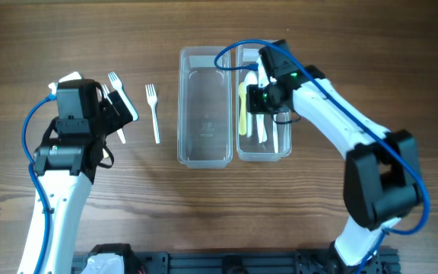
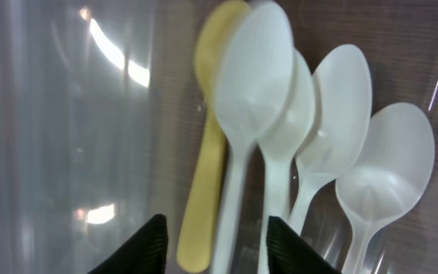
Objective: Pack container
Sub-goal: 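Place the white spoon into the right container, retract right arm, then grasp a white fork with the left gripper, then place the white fork into the left container and release, then grasp the teal fork with the left gripper, then place the teal fork into the left container and release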
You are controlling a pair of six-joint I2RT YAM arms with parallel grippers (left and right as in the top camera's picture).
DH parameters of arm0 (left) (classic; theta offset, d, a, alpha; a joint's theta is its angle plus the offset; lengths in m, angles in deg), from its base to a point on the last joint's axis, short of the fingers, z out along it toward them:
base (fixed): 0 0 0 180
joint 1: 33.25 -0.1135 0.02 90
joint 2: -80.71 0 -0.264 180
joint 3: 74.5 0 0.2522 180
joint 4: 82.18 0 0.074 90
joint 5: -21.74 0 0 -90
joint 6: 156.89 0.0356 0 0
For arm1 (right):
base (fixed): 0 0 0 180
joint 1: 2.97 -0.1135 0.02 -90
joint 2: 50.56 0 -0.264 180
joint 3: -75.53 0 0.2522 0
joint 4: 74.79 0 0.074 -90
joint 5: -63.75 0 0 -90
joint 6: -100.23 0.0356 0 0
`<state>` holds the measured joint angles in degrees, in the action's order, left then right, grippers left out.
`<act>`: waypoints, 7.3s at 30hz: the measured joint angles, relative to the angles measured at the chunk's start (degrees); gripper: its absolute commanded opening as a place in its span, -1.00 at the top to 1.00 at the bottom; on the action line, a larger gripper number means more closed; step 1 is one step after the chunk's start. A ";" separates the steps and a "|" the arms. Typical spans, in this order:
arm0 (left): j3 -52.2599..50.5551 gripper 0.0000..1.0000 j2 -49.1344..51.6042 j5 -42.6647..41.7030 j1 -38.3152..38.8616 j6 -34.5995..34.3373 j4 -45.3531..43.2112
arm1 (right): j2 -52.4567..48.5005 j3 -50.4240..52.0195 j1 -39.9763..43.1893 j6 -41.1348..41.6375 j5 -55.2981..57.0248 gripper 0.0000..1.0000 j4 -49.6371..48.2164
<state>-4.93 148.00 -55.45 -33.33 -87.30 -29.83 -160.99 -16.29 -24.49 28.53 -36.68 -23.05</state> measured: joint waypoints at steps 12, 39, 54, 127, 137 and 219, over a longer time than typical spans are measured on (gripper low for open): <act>0.00 -1.00 0.00 0.00 0.00 0.00 0.00 | 17.53 -0.17 10.82 -3.10 5.79 -0.82 1.70; 20.06 -0.98 24.79 -17.27 -0.04 2.43 19.34 | 8.41 -0.81 33.57 -6.88 1.46 -0.99 5.92; 28.70 -0.67 45.22 -14.64 7.93 26.03 12.44 | 8.41 -0.81 33.57 -6.88 1.44 -0.99 6.38; 46.60 0.47 54.29 -15.74 26.40 5.62 17.73 | 8.41 -0.81 33.57 -6.86 1.44 -0.99 8.76; 46.40 -0.27 45.66 -8.15 23.74 4.61 25.42 | 8.41 -0.81 33.57 -6.86 1.42 -0.99 9.18; 44.17 -0.36 49.79 -11.63 27.71 2.08 25.81 | 8.41 -0.81 33.57 -6.88 1.42 -0.99 9.25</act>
<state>39.24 197.79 -67.07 -5.61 -85.22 -4.02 -152.58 -17.10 9.08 21.65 -35.26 -13.81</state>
